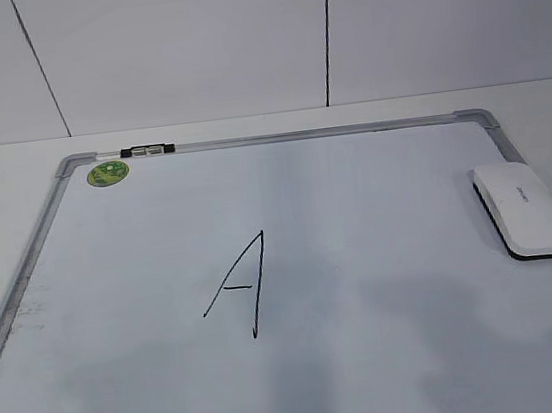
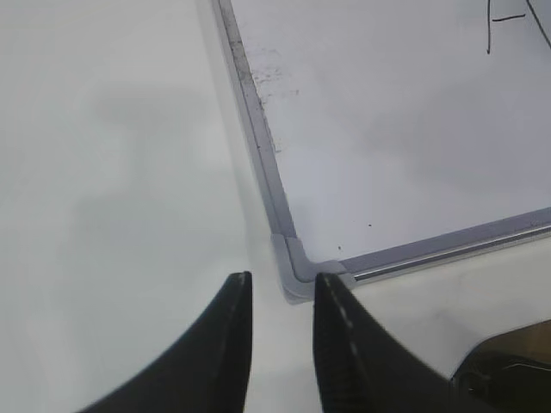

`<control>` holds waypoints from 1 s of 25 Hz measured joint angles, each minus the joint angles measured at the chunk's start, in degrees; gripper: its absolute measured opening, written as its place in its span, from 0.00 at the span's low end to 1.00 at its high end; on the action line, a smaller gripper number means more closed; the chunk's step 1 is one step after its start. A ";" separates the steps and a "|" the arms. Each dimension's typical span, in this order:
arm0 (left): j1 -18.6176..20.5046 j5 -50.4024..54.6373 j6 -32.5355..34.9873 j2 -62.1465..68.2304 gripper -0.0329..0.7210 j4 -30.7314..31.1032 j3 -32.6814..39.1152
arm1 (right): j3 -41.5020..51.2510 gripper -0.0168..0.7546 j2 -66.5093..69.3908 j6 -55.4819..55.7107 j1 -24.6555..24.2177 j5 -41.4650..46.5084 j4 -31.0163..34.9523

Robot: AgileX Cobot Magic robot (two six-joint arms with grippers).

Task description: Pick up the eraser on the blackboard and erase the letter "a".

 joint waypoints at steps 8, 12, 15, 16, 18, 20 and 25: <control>0.00 0.00 0.00 -7.92 0.30 0.00 0.00 | 0.09 0.77 -7.85 0.00 0.00 0.00 0.00; 0.00 0.11 0.00 -12.54 0.30 0.00 0.00 | 0.09 0.77 -8.78 0.00 0.00 0.00 0.00; 0.00 0.22 0.00 -14.54 0.30 -0.10 0.00 | 0.09 0.77 -8.88 0.00 0.00 0.00 0.00; 0.00 0.22 0.00 -14.68 0.30 -0.11 0.00 | 0.09 0.77 -8.88 0.00 0.00 0.00 0.00; 0.00 0.22 0.10 -14.77 0.30 -0.11 0.00 | 0.09 0.77 -8.88 0.00 0.00 0.00 0.00; 0.00 0.22 0.10 -14.77 0.30 -0.11 0.00 | 0.09 0.77 -8.88 0.00 0.00 0.00 -0.08; 0.28 0.22 0.10 -14.77 0.30 -0.11 0.00 | 0.09 0.77 -8.88 0.00 -0.38 0.00 -0.08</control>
